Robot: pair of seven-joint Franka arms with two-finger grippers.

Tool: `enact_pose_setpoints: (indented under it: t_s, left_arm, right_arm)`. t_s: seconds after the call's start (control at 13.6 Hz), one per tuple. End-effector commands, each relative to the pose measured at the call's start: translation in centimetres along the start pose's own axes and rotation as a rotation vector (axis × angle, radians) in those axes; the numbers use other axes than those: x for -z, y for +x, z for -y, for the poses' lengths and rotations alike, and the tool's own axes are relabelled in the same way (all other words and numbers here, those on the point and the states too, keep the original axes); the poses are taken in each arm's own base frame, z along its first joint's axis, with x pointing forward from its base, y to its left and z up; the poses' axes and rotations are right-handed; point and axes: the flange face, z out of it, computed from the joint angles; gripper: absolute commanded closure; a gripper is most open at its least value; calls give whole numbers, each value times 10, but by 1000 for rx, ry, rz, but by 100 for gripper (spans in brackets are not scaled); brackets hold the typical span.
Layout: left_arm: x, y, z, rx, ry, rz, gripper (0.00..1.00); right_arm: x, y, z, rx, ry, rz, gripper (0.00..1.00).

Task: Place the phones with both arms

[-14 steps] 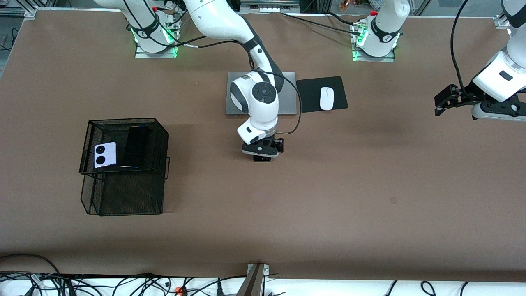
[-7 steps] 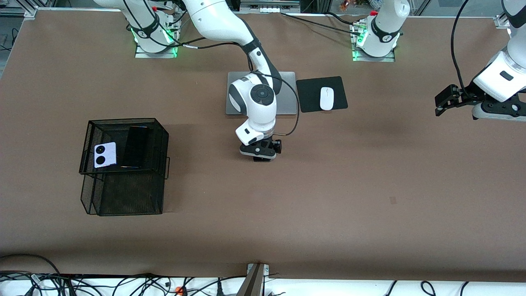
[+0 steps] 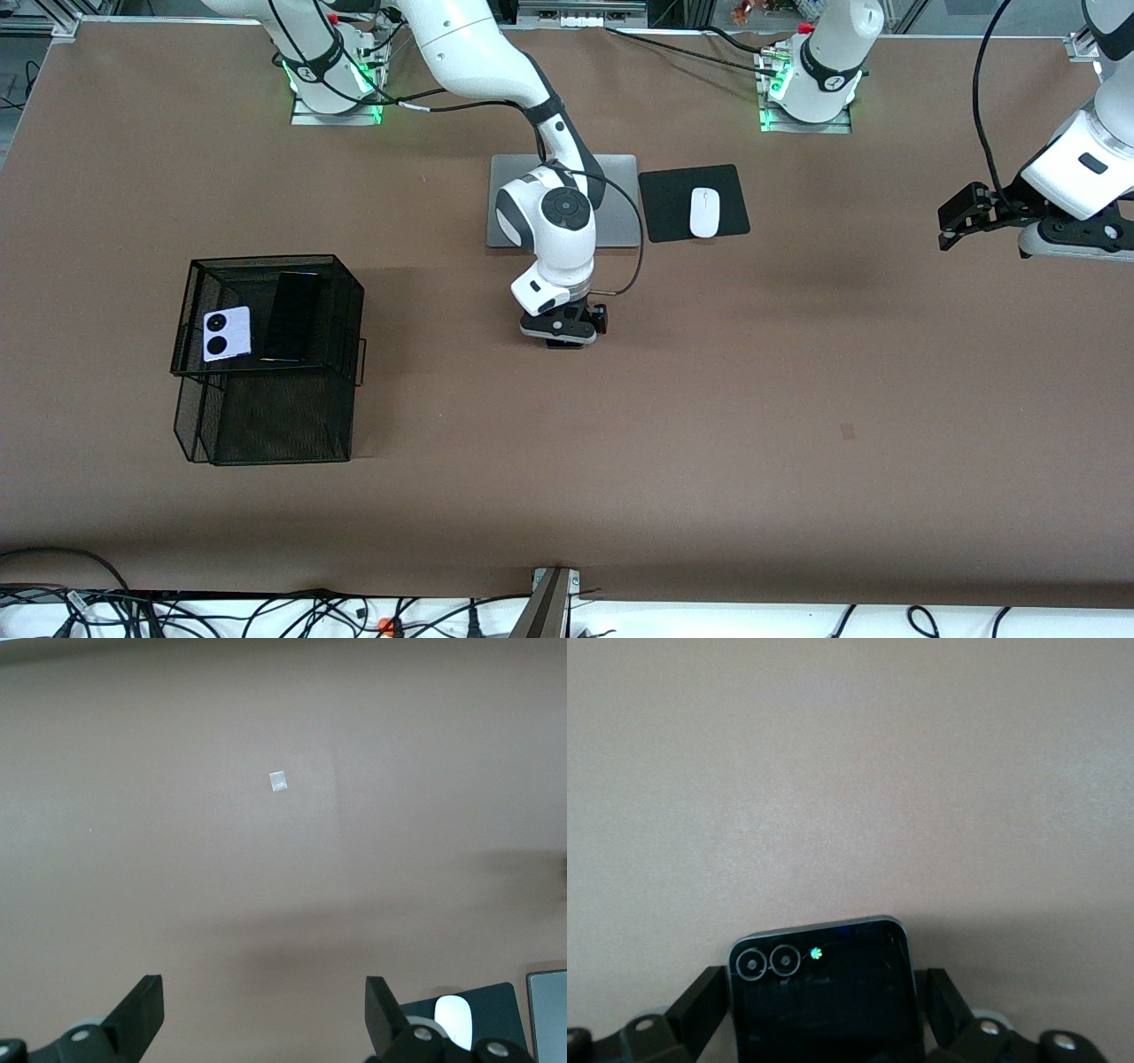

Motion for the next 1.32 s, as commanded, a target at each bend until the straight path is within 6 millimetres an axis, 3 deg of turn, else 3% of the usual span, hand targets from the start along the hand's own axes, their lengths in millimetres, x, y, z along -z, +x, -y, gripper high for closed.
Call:
enact_pose_setpoints:
  t_s: [0.0, 0.29, 0.37, 0.59, 0.96, 1.25]
  left_arm:
    - [4, 3, 2, -12, -20, 2, 0]
    - [4, 3, 2, -12, -20, 2, 0]
    - [4, 3, 2, -12, -20, 2, 0]
    - [4, 3, 4, -9, -20, 2, 0]
    - [4, 3, 5, -8, -20, 2, 0]
    - [4, 3, 5, -8, -20, 2, 0]
  right_arm:
    - [-1, -4, -1, 0, 4, -11, 13]
    - [-5, -4, -3, 43, -5, -12, 88]
    - [-4, -3, -3, 69, -4, -12, 100]
    - [5, 7, -6, 93, -9, 8, 100]
    - [59, 44, -22, 93, -18, 99, 100]
    - [86, 77, -47, 140, -20, 150, 100]
